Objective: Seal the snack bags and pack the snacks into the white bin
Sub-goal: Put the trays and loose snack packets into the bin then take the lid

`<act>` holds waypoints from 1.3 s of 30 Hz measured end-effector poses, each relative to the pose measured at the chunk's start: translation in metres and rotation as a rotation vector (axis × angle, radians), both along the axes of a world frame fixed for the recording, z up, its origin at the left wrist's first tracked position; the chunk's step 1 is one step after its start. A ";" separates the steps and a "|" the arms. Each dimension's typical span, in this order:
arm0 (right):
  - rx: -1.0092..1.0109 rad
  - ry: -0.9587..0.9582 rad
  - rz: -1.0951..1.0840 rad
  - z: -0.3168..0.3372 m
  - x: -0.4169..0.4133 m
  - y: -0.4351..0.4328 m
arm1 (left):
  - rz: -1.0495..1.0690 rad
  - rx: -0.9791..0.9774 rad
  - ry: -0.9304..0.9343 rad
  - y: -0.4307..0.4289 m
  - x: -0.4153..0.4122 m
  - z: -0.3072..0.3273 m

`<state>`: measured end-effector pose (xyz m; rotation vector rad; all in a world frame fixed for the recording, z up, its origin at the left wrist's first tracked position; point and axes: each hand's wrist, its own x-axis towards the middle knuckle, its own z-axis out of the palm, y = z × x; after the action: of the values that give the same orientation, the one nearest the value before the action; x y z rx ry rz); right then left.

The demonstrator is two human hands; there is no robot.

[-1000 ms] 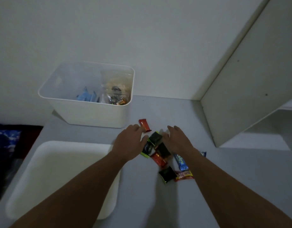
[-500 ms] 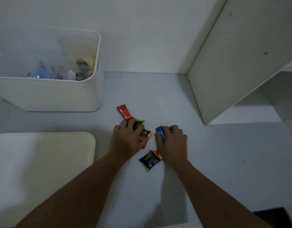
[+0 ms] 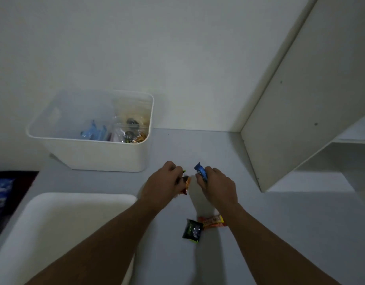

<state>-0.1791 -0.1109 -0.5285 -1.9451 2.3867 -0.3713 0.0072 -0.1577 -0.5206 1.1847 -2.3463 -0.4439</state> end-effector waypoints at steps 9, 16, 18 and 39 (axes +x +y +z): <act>-0.099 -0.424 0.116 0.131 0.084 -0.101 | 0.283 -0.234 0.149 -0.065 0.085 0.135; 0.010 -0.573 0.255 0.160 0.159 -0.157 | 0.414 -0.194 0.074 -0.124 0.155 0.161; 0.000 -0.525 0.209 0.156 0.167 -0.163 | 0.406 -0.185 0.073 -0.136 0.162 0.158; 0.207 -0.488 0.125 0.138 0.116 -0.123 | 0.293 -0.390 -0.008 -0.092 0.099 0.109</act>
<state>-0.0629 -0.2336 -0.3904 -1.6664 1.9065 -0.5016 0.1060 -0.2500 -0.4117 1.3016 -2.0892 0.1143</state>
